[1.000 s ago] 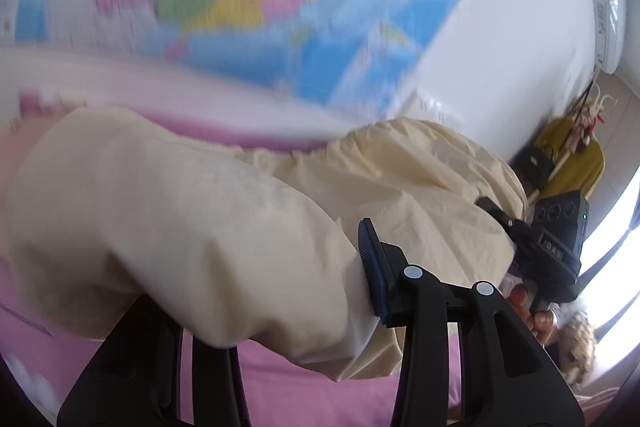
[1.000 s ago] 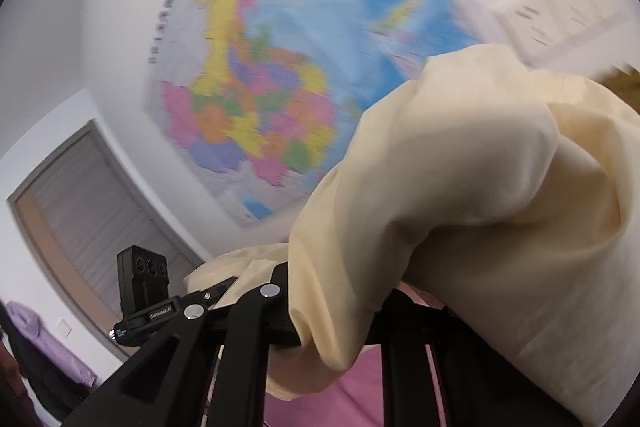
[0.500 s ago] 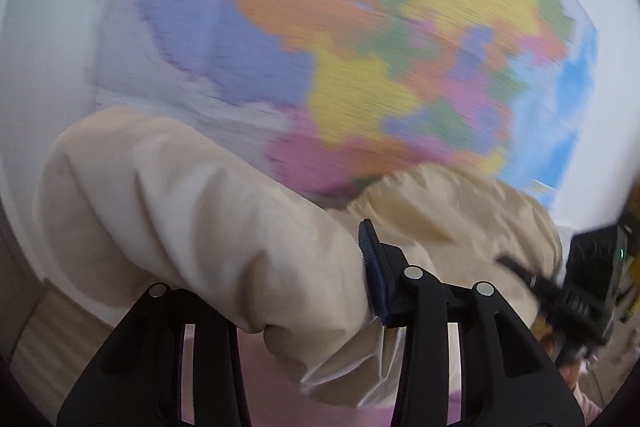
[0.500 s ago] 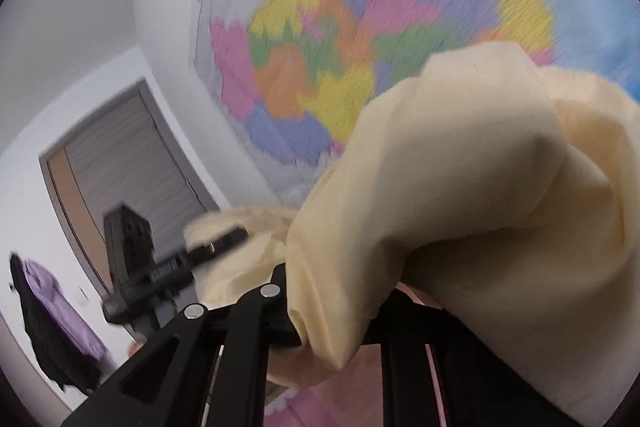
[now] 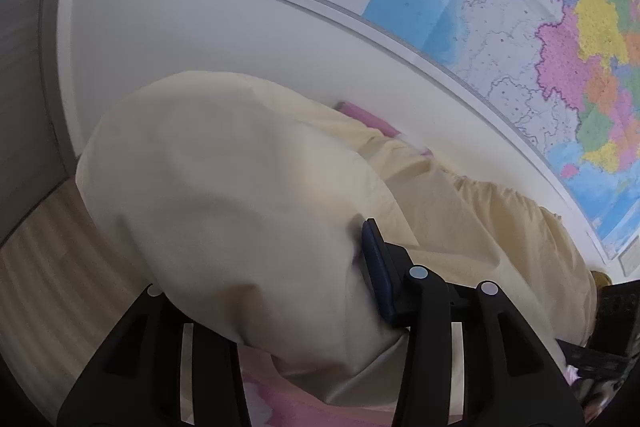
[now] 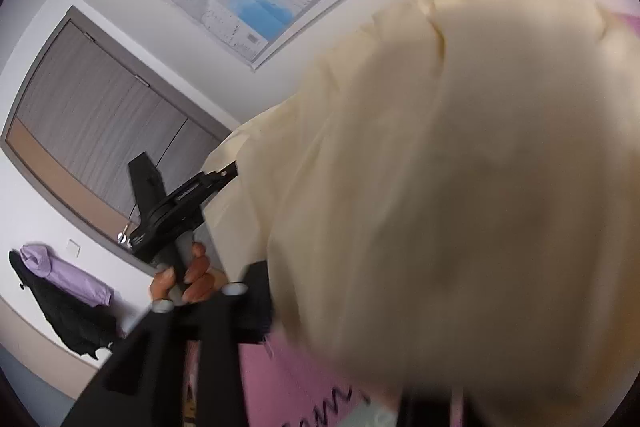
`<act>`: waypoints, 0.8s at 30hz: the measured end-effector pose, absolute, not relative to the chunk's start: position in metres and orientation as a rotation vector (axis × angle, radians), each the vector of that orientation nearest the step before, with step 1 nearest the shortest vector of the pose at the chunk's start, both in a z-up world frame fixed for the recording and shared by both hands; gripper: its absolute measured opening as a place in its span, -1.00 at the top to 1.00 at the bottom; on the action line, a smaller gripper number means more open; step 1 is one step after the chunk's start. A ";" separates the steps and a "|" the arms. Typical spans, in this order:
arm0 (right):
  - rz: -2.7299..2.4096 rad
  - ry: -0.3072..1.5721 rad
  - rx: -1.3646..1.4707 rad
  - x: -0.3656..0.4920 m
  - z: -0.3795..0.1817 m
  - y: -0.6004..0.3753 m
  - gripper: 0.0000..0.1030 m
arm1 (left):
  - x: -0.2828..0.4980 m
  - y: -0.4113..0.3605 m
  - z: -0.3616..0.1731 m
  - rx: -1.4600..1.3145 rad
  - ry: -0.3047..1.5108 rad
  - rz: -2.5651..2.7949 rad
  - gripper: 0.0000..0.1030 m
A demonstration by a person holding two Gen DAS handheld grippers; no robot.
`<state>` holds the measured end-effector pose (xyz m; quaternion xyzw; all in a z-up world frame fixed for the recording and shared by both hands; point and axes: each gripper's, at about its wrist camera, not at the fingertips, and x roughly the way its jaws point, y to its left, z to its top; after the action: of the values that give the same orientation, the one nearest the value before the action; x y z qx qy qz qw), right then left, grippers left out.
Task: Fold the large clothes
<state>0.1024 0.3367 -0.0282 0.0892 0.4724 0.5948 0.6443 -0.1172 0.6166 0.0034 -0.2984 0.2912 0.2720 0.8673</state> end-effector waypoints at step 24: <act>1.166 0.831 -0.042 0.128 0.010 0.311 0.64 | -0.128 0.519 0.073 -0.309 0.563 0.736 -0.78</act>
<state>0.1279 0.3114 0.0098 -0.0193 0.3810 0.5346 0.7541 -0.1279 0.5191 0.0733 -0.1483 0.2706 0.3535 0.8831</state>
